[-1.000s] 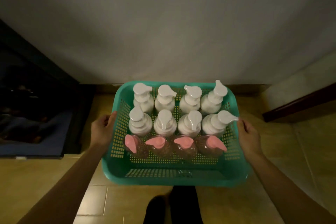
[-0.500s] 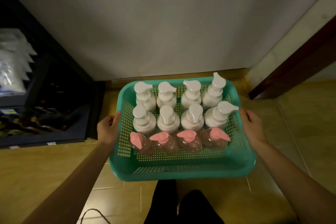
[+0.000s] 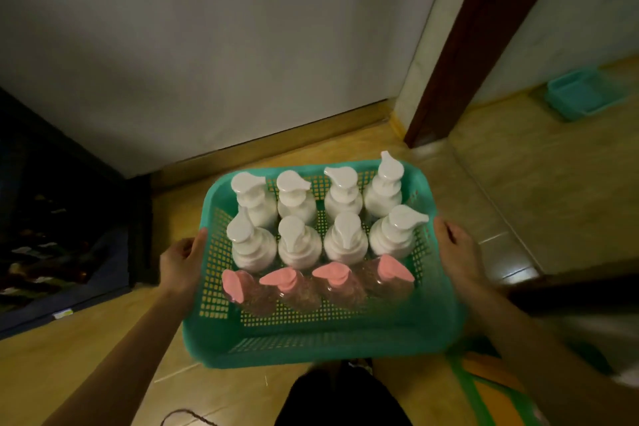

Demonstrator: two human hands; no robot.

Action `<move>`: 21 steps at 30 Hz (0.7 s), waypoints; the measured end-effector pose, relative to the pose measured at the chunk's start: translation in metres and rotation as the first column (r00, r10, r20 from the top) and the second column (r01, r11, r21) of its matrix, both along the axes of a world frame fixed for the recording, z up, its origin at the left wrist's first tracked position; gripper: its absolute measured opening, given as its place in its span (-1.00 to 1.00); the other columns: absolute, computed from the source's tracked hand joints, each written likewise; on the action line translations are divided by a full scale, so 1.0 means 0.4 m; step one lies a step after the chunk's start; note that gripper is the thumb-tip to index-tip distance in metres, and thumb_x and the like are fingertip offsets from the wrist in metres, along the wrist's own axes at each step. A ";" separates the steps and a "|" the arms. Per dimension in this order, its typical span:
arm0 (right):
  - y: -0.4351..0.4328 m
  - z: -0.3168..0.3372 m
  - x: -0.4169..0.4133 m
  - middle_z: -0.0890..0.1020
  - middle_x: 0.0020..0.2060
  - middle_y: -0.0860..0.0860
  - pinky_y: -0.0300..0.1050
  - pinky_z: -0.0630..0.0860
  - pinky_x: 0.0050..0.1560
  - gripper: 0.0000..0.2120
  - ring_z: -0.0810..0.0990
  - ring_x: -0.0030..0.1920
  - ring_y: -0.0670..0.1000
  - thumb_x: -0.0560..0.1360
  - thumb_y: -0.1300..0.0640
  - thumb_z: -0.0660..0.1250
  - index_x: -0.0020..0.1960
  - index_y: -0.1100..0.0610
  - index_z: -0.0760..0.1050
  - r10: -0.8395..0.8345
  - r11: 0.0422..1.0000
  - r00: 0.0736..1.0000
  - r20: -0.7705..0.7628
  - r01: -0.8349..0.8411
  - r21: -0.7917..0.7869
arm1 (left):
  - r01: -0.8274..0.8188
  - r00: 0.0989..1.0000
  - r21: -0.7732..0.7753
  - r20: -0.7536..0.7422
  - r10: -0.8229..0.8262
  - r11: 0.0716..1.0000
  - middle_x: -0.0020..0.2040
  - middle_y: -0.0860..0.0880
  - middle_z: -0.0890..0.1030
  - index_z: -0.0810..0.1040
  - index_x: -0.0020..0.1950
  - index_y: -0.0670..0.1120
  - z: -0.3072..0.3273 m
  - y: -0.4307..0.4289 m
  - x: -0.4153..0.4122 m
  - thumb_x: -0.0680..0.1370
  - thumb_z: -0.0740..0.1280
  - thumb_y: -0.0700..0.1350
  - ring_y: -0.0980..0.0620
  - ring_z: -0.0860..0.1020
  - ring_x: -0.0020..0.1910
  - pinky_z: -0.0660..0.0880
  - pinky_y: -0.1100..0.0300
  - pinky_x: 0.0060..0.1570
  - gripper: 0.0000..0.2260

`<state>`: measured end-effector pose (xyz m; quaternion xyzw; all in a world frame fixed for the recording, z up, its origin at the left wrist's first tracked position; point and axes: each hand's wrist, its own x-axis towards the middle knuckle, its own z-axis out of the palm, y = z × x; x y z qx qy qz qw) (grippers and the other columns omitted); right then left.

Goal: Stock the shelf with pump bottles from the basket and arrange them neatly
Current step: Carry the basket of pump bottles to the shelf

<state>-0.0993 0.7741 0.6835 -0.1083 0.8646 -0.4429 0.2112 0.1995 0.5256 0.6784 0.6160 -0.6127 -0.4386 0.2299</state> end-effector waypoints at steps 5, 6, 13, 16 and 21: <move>0.205 0.021 0.101 0.60 -0.21 0.19 -0.02 0.48 -0.12 -0.69 0.53 -0.20 0.10 0.56 0.00 0.14 -0.12 0.20 0.52 -0.179 0.982 0.982 0.057 0.182 -0.048 | 0.236 0.972 -0.002 0.002 -0.236 0.972 -0.34 -0.20 0.58 0.54 -0.30 -0.19 0.013 0.069 -0.042 0.53 0.21 0.11 -0.01 0.46 -0.32 0.44 0.03 -0.28 -0.59; 0.238 0.022 0.124 0.59 -0.24 0.16 -0.04 0.46 -0.14 -0.70 0.51 -0.23 0.06 0.55 0.00 0.14 -0.16 0.17 0.52 -0.224 0.972 0.972 0.065 0.228 -0.051 | 0.274 0.962 0.001 0.014 -0.274 0.962 -0.31 -0.21 0.60 0.56 -0.25 -0.20 0.014 0.081 -0.049 0.53 0.20 0.13 -0.04 0.50 -0.31 0.48 -0.02 -0.25 -0.58; 0.538 0.034 0.313 0.46 -0.38 0.00 -0.16 0.30 -0.37 -0.73 0.41 -0.36 -0.09 0.57 0.02 0.13 -0.21 0.13 0.44 -0.536 0.844 0.843 -0.049 0.537 -0.006 | 0.605 0.796 -0.005 0.023 -0.605 0.796 -0.33 -0.22 0.54 0.52 -0.23 -0.21 0.060 0.260 -0.166 0.56 0.17 0.03 -0.11 0.50 -0.27 0.40 0.17 -0.39 -0.65; 0.677 0.024 0.406 0.50 -0.37 0.09 -0.08 0.27 -0.33 -0.69 0.43 -0.33 0.00 0.57 0.06 0.15 -0.22 0.24 0.46 -0.653 0.756 0.755 -0.060 0.654 -0.002 | 0.737 0.675 -0.030 0.082 -0.734 0.675 -0.37 -0.16 0.51 0.51 -0.24 -0.17 0.062 0.362 -0.209 0.57 0.16 0.02 -0.09 0.47 -0.28 0.37 0.14 -0.36 -0.67; 0.883 0.008 0.558 0.46 -0.43 0.05 -0.13 0.25 -0.40 -0.68 0.38 -0.38 0.00 0.56 0.06 0.17 -0.26 0.24 0.44 -0.814 0.579 0.579 -0.055 0.815 0.018 | 0.858 0.510 0.019 0.086 -0.856 0.513 -0.26 -0.24 0.57 0.54 -0.24 -0.22 0.031 0.551 -0.277 0.55 0.21 0.03 -0.07 0.47 -0.25 0.42 0.20 -0.39 -0.65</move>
